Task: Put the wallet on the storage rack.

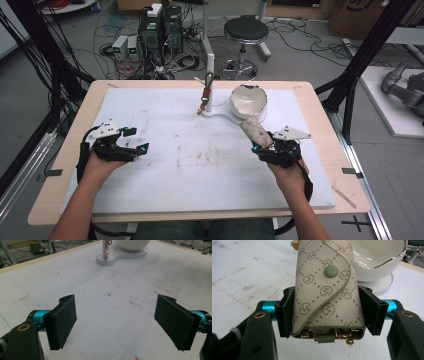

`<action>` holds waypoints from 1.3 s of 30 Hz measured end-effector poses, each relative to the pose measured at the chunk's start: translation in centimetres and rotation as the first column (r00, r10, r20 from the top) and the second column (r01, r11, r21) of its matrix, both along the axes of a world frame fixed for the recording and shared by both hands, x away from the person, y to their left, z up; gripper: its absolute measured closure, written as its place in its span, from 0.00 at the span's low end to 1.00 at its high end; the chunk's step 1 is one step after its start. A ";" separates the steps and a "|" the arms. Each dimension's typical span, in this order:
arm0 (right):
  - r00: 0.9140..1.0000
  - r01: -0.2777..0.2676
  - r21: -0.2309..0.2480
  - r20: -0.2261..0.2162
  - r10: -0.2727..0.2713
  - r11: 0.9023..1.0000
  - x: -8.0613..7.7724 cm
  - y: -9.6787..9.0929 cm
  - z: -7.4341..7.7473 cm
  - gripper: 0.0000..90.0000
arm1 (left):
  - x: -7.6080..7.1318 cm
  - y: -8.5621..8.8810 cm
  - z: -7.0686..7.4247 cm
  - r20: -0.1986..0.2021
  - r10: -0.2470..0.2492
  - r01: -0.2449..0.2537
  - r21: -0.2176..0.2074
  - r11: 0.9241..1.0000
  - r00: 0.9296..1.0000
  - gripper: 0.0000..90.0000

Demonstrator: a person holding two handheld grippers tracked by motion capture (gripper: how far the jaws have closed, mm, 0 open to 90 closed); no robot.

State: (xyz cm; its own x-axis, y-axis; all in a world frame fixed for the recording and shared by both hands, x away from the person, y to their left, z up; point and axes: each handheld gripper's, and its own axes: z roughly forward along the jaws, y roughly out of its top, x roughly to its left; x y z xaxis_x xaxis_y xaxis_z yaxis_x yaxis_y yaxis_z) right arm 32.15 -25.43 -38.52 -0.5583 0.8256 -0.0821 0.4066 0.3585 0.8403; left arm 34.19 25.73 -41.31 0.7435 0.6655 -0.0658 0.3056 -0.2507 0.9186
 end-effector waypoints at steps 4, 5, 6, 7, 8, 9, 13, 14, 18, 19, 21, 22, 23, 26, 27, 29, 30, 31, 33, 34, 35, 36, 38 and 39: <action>1.000 -0.006 -0.020 0.005 0.006 1.000 1.3 -0.3 0.9 0.41 | 0.0 0.1 0.0 -0.001 0.006 -0.006 -0.002 1.000 1.000 0.20; 1.000 -0.001 -0.024 -0.007 0.001 1.000 2.1 -0.5 1.3 0.41 | 0.0 0.1 0.0 -0.002 0.005 -0.005 -0.001 1.000 1.000 0.20; 1.000 -0.001 -0.032 -0.008 0.001 0.999 2.5 -0.5 1.5 0.41 | 0.0 0.1 0.0 -0.002 0.007 -0.007 -0.002 1.000 1.000 0.20; 1.000 -0.004 -0.041 -0.011 0.003 0.999 2.8 -0.6 1.7 0.41 | 0.0 0.1 0.0 -0.002 0.006 -0.006 -0.001 1.000 1.000 0.20; 1.000 -0.001 -0.048 -0.013 0.000 0.999 3.1 -0.6 1.9 0.41 | 0.0 0.1 0.0 -0.002 0.006 -0.006 -0.001 1.000 1.000 0.20; 1.000 -0.004 -0.058 -0.017 0.003 0.998 3.5 -0.6 2.1 0.41 | 0.0 0.1 -0.1 -0.004 0.006 -0.006 -0.001 1.000 1.000 0.20; 1.000 -0.010 -0.084 -0.024 0.008 0.996 4.7 -0.5 2.8 0.41 | 0.1 0.2 -0.1 -0.004 0.008 -0.008 0.004 1.000 1.000 0.20; 1.000 -0.012 -0.095 -0.027 0.010 0.995 5.0 -0.5 2.9 0.41 | 0.1 0.2 -0.1 -0.004 0.008 -0.008 0.004 1.000 1.000 0.20; 0.999 -0.017 -0.133 -0.036 0.013 0.991 6.5 -0.1 3.4 0.41 | 0.1 0.1 -0.1 -0.006 0.009 -0.009 0.004 1.000 1.000 0.20; 0.999 -0.016 -0.137 -0.042 0.010 0.990 6.7 0.0 3.4 0.41 | 0.1 0.1 -0.1 -0.008 0.009 -0.009 0.004 1.000 1.000 0.20; 0.999 -0.019 -0.150 -0.046 0.012 0.989 7.5 0.2 3.6 0.41 | 0.1 0.1 -0.1 -0.007 0.010 -0.010 0.006 1.000 1.000 0.20; 0.999 -0.019 -0.150 -0.046 0.012 0.989 7.5 0.2 3.6 0.41 | 0.1 0.1 -0.1 -0.007 0.010 -0.010 0.006 1.000 1.000 0.20; 0.999 -0.019 -0.178 -0.053 0.009 0.984 8.3 0.5 3.8 0.41 | 0.1 0.1 -0.2 -0.009 0.009 -0.009 0.009 1.000 1.000 0.20; 0.998 -0.018 -0.193 -0.059 0.006 0.981 9.2 1.0 3.9 0.41 | 0.2 0.1 -0.2 -0.011 0.008 -0.008 0.008 1.000 1.000 0.20; 0.998 -0.015 -0.202 -0.065 0.002 0.979 9.5 1.1 4.0 0.41 | 0.2 0.1 -0.2 -0.012 0.009 -0.009 0.007 1.000 1.000 0.20; 0.997 -0.015 -0.217 -0.073 -0.001 0.976 10.2 1.4 3.9 0.41 | 0.2 0.1 -0.3 -0.013 0.007 -0.007 0.008 1.000 1.000 0.20; 0.997 -0.009 -0.224 -0.080 -0.009 0.975 10.6 1.6 3.9 0.41 | 0.2 0.1 -0.3 -0.013 0.007 -0.007 0.008 1.000 1.000 0.20; 0.996 -0.005 -0.228 -0.089 -0.015 0.974 10.9 1.7 3.8 0.41 | 0.2 0.1 -0.3 -0.013 0.005 -0.005 0.010 1.000 1.000 0.20; 0.995 -0.001 -0.246 -0.101 -0.024 0.969 11.5 2.0 3.7 0.41 | 0.3 0.1 -0.3 -0.013 0.006 -0.006 0.009 1.000 1.000 0.20; 0.995 -0.001 -0.246 -0.101 -0.024 0.969 11.5 2.0 3.7 0.41 | 0.3 0.1 -0.3 -0.013 0.006 -0.006 0.009 1.000 1.000 0.20; 0.994 0.002 -0.253 -0.106 -0.030 0.967 11.9 2.3 3.6 0.41 | 0.3 0.1 -0.3 -0.015 0.008 -0.007 0.010 1.000 1.000 0.20; 0.994 0.002 -0.253 -0.106 -0.030 0.967 11.9 2.3 3.6 0.41 | 0.3 0.1 -0.3 -0.015 0.008 -0.007 0.010 1.000 1.000 0.20; 0.993 0.007 -0.269 -0.115 -0.040 0.963 12.4 2.5 3.4 0.41 | 0.3 0.1 -0.3 -0.015 0.008 -0.007 0.010 1.000 1.000 0.20; 0.992 0.006 -0.278 -0.121 -0.042 0.960 12.9 2.6 3.2 0.41 | 0.3 0.1 -0.3 -0.015 0.006 -0.005 0.012 1.000 1.000 0.20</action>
State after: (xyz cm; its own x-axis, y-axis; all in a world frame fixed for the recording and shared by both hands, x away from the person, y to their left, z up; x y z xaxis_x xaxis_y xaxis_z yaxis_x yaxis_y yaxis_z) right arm 45.05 -22.85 -35.35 -0.5589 0.7936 -0.2403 0.5131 0.5587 0.6516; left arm 34.47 25.83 -41.62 0.7388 0.6704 -0.0692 0.3207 -0.2595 0.9109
